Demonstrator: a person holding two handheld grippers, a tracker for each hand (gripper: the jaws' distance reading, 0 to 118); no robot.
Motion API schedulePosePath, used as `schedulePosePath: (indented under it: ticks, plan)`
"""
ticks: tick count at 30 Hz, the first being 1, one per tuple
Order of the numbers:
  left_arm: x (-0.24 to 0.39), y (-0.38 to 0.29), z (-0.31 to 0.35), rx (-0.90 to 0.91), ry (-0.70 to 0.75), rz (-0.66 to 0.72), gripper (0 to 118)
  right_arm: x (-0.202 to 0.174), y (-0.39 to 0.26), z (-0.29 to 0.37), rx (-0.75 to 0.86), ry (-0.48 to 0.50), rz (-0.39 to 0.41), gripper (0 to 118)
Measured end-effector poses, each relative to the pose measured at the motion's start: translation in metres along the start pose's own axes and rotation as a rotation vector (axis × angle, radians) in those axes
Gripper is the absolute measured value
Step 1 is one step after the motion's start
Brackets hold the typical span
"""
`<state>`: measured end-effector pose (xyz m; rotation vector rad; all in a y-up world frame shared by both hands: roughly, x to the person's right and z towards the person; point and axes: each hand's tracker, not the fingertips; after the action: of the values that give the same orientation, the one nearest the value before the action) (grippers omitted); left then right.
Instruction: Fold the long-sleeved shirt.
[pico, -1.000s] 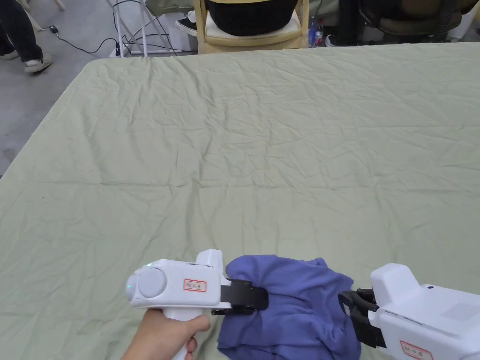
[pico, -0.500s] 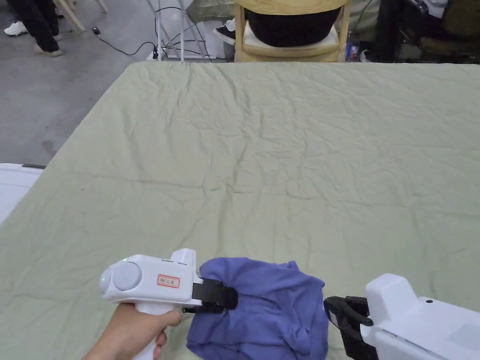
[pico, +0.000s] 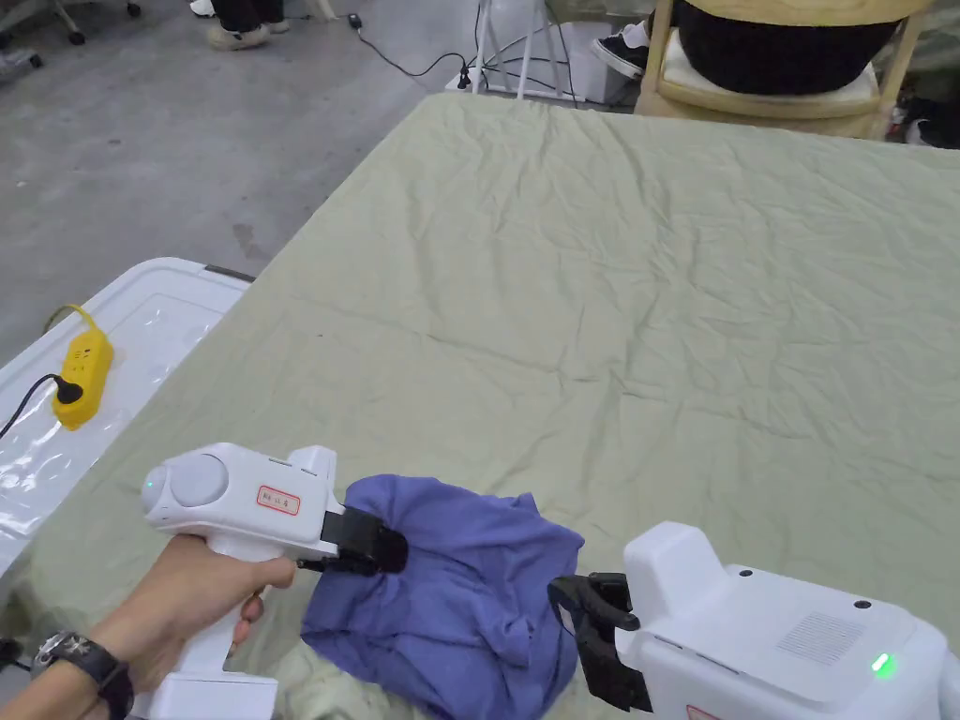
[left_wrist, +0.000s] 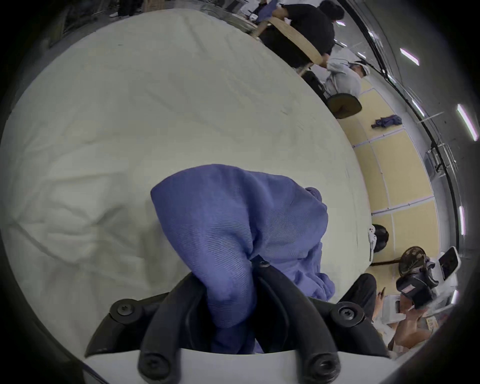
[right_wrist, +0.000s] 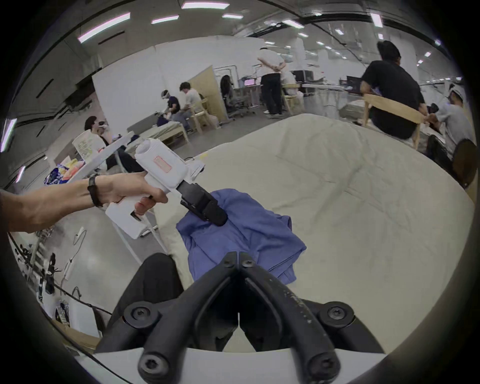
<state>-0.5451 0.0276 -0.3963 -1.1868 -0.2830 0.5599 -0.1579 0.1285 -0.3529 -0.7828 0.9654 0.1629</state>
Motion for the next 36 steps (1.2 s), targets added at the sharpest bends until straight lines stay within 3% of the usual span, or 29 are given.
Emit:
schedulePosePath:
  ticks: [8,17,18,19,20,21,22,23,24,27,36]
  plan:
    - [-0.072,0.025,0.047,0.048,0.150,0.068,17,-0.019,0.032,-0.046,-0.013,0.081,0.045,0]
    - [-0.084,0.033,0.059,0.030,0.194,0.043,17,-0.019,0.034,-0.060,-0.034,0.099,0.037,0]
    - [-0.084,0.032,0.057,0.030,0.193,0.048,22,-0.019,0.034,-0.061,-0.036,0.100,0.034,0]
    - [-0.081,0.029,0.056,0.034,0.192,0.050,36,-0.019,0.034,-0.061,-0.037,0.100,0.034,0]
    - [-0.080,0.027,0.055,0.038,0.193,0.049,36,-0.019,0.034,-0.061,-0.038,0.101,0.036,0]
    - [-0.079,0.026,0.055,0.040,0.192,0.049,44,-0.019,0.034,-0.061,-0.039,0.101,0.038,0]
    - [-0.079,0.024,0.054,0.052,0.195,0.052,60,-0.020,0.035,-0.061,-0.038,0.100,0.040,0]
    - [-0.077,0.019,0.055,0.070,0.226,0.048,86,-0.021,0.035,-0.060,-0.037,0.100,0.041,0]
    - [-0.075,0.016,0.056,0.090,0.291,0.028,97,-0.022,0.036,-0.060,-0.037,0.101,0.040,0]
    - [-0.068,0.007,0.064,0.119,0.423,-0.013,96,-0.025,0.036,-0.054,-0.029,0.102,0.041,0]
    - [0.002,-0.020,0.113,0.337,0.512,-0.155,96,-0.026,0.037,-0.004,0.050,0.049,0.054,0]
